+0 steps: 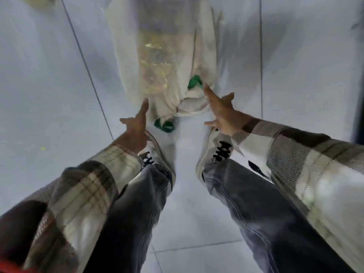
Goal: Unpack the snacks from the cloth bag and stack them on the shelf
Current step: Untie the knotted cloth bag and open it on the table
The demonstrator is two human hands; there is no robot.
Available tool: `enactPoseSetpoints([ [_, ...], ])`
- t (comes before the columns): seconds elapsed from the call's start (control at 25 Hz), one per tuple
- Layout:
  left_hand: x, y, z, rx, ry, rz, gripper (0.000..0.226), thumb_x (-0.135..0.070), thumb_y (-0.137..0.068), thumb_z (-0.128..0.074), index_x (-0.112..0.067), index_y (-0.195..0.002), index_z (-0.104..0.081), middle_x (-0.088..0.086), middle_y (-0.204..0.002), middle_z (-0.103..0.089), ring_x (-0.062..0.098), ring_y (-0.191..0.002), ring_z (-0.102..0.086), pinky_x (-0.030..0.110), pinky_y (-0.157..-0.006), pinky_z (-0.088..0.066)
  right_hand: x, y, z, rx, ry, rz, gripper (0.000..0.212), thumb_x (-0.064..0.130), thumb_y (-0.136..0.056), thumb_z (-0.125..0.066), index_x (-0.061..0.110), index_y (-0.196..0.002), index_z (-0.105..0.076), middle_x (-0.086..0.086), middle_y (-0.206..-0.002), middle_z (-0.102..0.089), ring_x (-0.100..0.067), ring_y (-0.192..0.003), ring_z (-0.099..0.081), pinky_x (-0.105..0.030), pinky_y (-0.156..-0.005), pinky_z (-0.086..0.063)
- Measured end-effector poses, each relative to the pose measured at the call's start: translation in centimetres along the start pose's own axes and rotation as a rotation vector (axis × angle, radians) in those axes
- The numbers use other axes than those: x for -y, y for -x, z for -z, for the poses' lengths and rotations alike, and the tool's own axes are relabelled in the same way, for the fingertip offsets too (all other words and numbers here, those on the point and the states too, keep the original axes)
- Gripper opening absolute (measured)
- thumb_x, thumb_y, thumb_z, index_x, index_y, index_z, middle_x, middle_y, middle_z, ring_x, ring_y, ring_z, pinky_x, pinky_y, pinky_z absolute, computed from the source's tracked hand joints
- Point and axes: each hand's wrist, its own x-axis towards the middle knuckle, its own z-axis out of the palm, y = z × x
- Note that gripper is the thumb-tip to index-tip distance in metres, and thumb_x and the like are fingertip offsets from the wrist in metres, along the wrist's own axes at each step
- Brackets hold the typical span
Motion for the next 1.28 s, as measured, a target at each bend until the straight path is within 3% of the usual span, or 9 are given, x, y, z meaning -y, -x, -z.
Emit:
enactPoseSetpoints([
  [0.12, -1.8, -2.4, -0.4, 0.167, 0.065, 0.033, 0.08, -0.043, -0.087, -0.069, -0.009, -0.149, -0.033, 0.013, -0.15, -0.043, 0.034, -0.126, -0.054, 0.054, -0.093, -0.053, 0.3, -1.9, -1.0, 0.162, -0.121, -0.064, 0.117, 0.045, -0.087, -0.07, 0.029, -0.153, 0.026, 0.004, -0.167, 0.005, -0.027, -0.149, -0.024, -0.065, -0.102, -0.045],
  [0.28, -2.4, -5.0, -0.4, 0.224, -0.016, 0.016, 0.042, 0.008, -0.094, -0.053, 0.014, -0.135, -0.046, 0.02, -0.121, -0.056, 0.038, -0.117, -0.057, 0.044, -0.097, -0.05, -0.4, -3.7, 0.1, 0.207, 0.316, 0.048, 0.058, 0.013, -0.101, -0.05, -0.004, -0.151, -0.026, -0.02, -0.138, -0.046, -0.021, -0.106, -0.058, -0.023, -0.085, -0.057],
  [0.36, -2.2, -4.8, -0.5, 0.175, -0.052, -0.009, 0.03, 0.007, -0.097, -0.039, 0.01, -0.126, -0.049, 0.015, -0.102, -0.055, 0.027, -0.084, -0.06, 0.026, -0.065, -0.055, -0.5, -4.2, 0.7, 0.092, 0.364, 0.034, 0.044, 0.006, -0.101, -0.04, -0.005, -0.143, -0.04, -0.008, -0.099, -0.053, -0.01, -0.075, -0.05, -0.021, -0.071, -0.056],
  [0.44, -2.2, -4.0, -1.0, 0.01, -0.163, -0.007, 0.018, 0.0, -0.097, -0.034, 0.001, -0.104, -0.05, 0.01, -0.075, -0.048, 0.017, -0.051, -0.048, 0.02, -0.038, -0.049, -0.1, -4.2, 0.3, -0.038, 0.372, 0.003, 0.044, 0.011, -0.101, -0.035, 0.004, -0.143, -0.045, -0.003, -0.092, -0.05, -0.01, -0.069, -0.045, -0.022, -0.062, -0.051],
  [0.6, -1.8, -0.1, -1.0, -0.158, -0.319, -0.158, 0.038, -0.02, -0.096, -0.035, 0.001, -0.125, -0.05, 0.02, -0.112, -0.061, 0.036, -0.099, -0.064, 0.046, -0.084, -0.056, 1.7, -1.8, -0.4, -0.119, 0.4, 0.023, 0.04, 0.025, -0.102, -0.037, 0.004, -0.131, -0.055, -0.001, -0.083, -0.053, -0.016, -0.066, -0.05, -0.027, -0.055, -0.05],
  [0.72, -3.9, 3.8, 0.2, -0.099, -0.212, -0.244, 0.041, -0.017, -0.093, -0.039, 0.002, -0.127, -0.051, 0.019, -0.108, -0.063, 0.036, -0.1, -0.064, 0.039, -0.073, -0.049, 4.6, 1.6, 0.2, -0.172, 0.374, 0.137, 0.035, 0.026, -0.099, -0.039, 0.006, -0.116, -0.062, 0.001, -0.074, -0.052, -0.025, -0.083, -0.057, -0.041, -0.079, -0.056],
  [0.88, -9.5, 11.3, 2.0, 0.003, -0.029, -0.443, 0.027, -0.006, -0.093, -0.037, 0.001, -0.105, -0.06, 0.012, -0.086, -0.056, 0.02, -0.066, -0.05, 0.021, -0.05, -0.04, 10.1, 8.6, 0.6, -0.169, 0.126, 0.28, 0.025, 0.024, -0.097, -0.038, 0.012, -0.1, -0.061, -0.011, -0.098, -0.063, -0.028, -0.091, -0.06, -0.032, -0.067, -0.05],
  [1.04, -13.5, 23.3, 5.2, 0.144, 0.07, -0.624, 0.025, -0.007, -0.089, -0.042, -0.011, -0.089, -0.067, 0.014, -0.09, -0.064, 0.023, -0.079, -0.057, 0.036, -0.07, -0.045, 15.6, 19.3, 1.7, -0.106, 0.034, 0.388, 0.036, 0.022, -0.098, -0.037, 0.008, -0.112, -0.067, -0.017, -0.117, -0.068, -0.035, -0.105, -0.065, -0.036, -0.073, -0.053],
  [1.28, -12.6, 42.8, 14.6, 0.155, -0.018, -0.812, 0.027, -0.009, -0.098, -0.043, -0.001, -0.095, -0.069, 0.011, -0.087, -0.071, 0.022, -0.077, -0.063, 0.028, -0.062, -0.05, 16.8, 40.6, 5.2, -0.029, -0.006, 0.466, 0.038, 0.018, -0.096, -0.04, -0.01, -0.108, -0.062, -0.012, -0.09, -0.063, -0.025, -0.084, -0.057, -0.038, -0.074, -0.043],
])
